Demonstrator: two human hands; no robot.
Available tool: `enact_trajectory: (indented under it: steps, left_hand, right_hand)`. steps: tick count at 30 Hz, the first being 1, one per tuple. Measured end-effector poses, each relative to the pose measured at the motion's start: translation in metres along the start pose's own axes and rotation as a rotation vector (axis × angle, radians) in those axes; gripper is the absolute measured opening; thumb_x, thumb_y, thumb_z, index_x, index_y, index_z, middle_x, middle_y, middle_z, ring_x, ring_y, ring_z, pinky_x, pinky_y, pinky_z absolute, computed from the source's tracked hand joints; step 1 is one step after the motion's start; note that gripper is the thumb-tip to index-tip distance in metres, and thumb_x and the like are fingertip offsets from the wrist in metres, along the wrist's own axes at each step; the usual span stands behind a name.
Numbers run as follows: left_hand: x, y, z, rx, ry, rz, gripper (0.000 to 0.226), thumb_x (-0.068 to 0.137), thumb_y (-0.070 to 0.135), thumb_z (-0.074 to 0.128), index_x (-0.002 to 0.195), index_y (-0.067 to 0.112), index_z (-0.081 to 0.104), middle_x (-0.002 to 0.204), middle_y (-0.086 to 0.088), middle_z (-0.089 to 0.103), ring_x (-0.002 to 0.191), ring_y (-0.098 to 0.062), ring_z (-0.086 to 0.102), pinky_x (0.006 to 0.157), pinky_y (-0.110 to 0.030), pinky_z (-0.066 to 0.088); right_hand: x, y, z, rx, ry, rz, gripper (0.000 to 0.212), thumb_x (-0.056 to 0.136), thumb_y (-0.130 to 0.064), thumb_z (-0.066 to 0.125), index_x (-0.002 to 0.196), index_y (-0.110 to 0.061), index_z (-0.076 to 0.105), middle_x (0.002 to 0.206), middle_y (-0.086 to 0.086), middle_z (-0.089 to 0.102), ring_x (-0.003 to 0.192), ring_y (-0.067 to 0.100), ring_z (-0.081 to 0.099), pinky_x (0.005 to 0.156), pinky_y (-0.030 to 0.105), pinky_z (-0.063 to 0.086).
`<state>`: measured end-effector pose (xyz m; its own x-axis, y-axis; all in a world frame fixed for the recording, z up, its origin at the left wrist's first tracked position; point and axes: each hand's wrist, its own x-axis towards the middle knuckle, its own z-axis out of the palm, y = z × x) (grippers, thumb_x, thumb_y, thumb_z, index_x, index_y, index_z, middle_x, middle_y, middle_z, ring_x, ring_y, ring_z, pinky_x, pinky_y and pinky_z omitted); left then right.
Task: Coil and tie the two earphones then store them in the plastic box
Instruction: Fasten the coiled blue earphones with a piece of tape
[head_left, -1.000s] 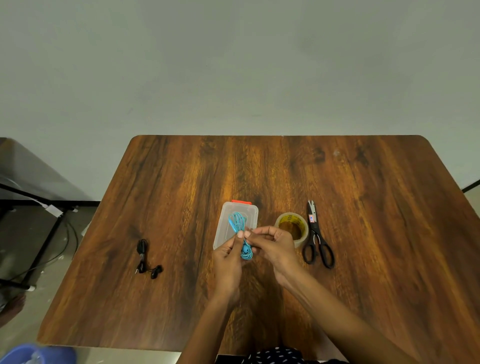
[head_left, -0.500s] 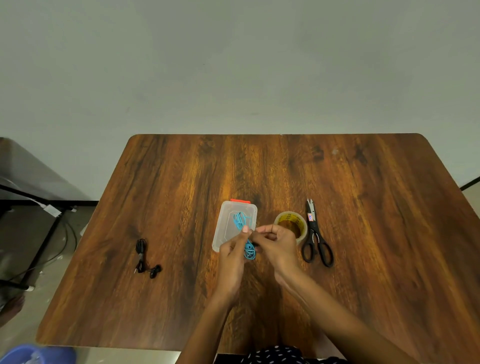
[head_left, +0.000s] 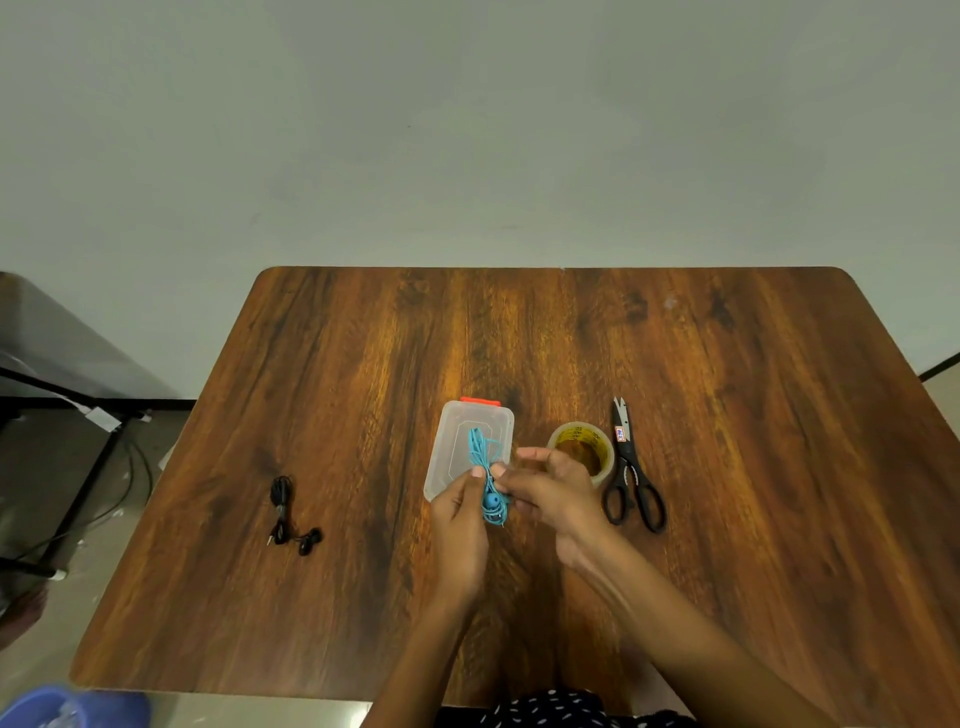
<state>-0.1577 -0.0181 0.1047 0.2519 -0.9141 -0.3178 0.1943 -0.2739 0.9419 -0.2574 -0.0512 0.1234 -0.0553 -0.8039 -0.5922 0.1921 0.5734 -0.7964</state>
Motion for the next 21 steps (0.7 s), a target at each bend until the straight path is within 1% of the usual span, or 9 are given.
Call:
enact_trajectory:
  steps: [3,6,8,10,12,15,18,19,21]
  left_hand:
    - [-0.004,0.000,0.001,0.083,-0.015,0.059,0.027,0.098,0.017,0.044,0.115,0.010,0.063,0.109,-0.007,0.069,0.104,-0.019,0.066,0.093,-0.037,0.053]
    - [-0.003,-0.001,-0.001,0.154,-0.019,0.134,0.023,0.097,0.019,0.045,0.107,0.016,0.065,0.105,-0.006,0.070,0.101,-0.020,0.066,0.088,-0.033,0.055]
    - [-0.002,-0.001,-0.003,0.223,-0.023,0.172,0.022,0.097,0.017,0.046,0.107,0.013,0.065,0.104,-0.006,0.070,0.101,-0.020,0.066,0.086,-0.031,0.056]
    - [-0.001,-0.001,-0.003,0.276,-0.037,0.204,0.021,0.097,0.014,0.046,0.107,0.012,0.065,0.104,-0.004,0.069,0.101,-0.017,0.066,0.085,-0.026,0.056]
    - [-0.001,-0.002,-0.003,0.308,-0.062,0.229,0.021,0.097,0.013,0.047,0.107,0.012,0.065,0.103,0.001,0.069,0.100,-0.013,0.065,0.083,-0.019,0.055]
    - [-0.001,-0.003,-0.003,0.344,-0.084,0.238,0.021,0.097,0.014,0.047,0.109,0.012,0.064,0.105,0.003,0.068,0.100,-0.010,0.065,0.081,-0.013,0.052]
    - [0.002,-0.004,-0.003,0.356,-0.087,0.262,0.021,0.097,0.013,0.047,0.107,0.012,0.065,0.102,0.000,0.069,0.098,-0.007,0.065,0.080,-0.015,0.054]
    - [0.003,-0.004,-0.003,0.355,-0.086,0.269,0.021,0.097,0.013,0.047,0.107,0.010,0.065,0.102,-0.001,0.069,0.098,-0.007,0.065,0.079,-0.016,0.054]
    - [0.004,-0.003,-0.003,0.348,-0.086,0.279,0.023,0.097,0.013,0.046,0.110,0.008,0.065,0.103,-0.001,0.069,0.098,-0.010,0.066,0.079,-0.017,0.054]
  right_hand:
    - [0.001,-0.006,-0.003,-0.032,-0.027,0.040,0.034,0.073,-0.012,0.080,0.103,-0.011,0.064,0.098,0.009,0.072,0.083,0.012,0.069,0.051,0.012,0.047]
    - [0.002,-0.007,-0.007,-0.049,-0.041,0.037,0.029,0.070,-0.010,0.081,0.096,-0.005,0.071,0.098,0.011,0.073,0.085,0.012,0.068,0.056,0.010,0.049]
    - [0.001,-0.009,-0.009,-0.046,-0.061,0.050,0.025,0.072,-0.008,0.079,0.096,-0.005,0.073,0.096,0.008,0.073,0.078,0.007,0.066,0.046,0.007,0.043]
    - [0.001,-0.012,-0.011,-0.052,-0.090,0.070,0.024,0.074,-0.007,0.077,0.097,-0.005,0.072,0.094,0.006,0.073,0.074,0.005,0.065,0.043,0.007,0.041]
    - [0.004,-0.014,-0.013,-0.101,-0.125,0.109,0.023,0.076,-0.009,0.076,0.098,-0.008,0.072,0.093,0.004,0.072,0.079,0.007,0.065,0.050,0.013,0.043]
    - [0.008,-0.012,-0.016,-0.157,-0.173,0.145,0.014,0.078,-0.013,0.075,0.091,-0.015,0.072,0.091,0.001,0.073,0.086,0.012,0.062,0.062,0.023,0.039]
    - [0.009,-0.007,-0.015,-0.156,-0.143,0.031,0.008,0.079,-0.010,0.073,0.087,-0.013,0.071,0.088,0.000,0.071,0.084,0.009,0.064,0.056,0.013,0.045]
    - [0.009,-0.005,-0.015,-0.154,-0.130,-0.025,0.008,0.079,-0.009,0.074,0.085,-0.012,0.071,0.088,0.001,0.071,0.085,0.010,0.065,0.058,0.011,0.047]
    - [0.011,-0.004,-0.017,-0.149,-0.138,-0.090,0.008,0.077,-0.008,0.076,0.084,-0.011,0.073,0.090,0.004,0.073,0.089,0.013,0.068,0.067,0.015,0.050]
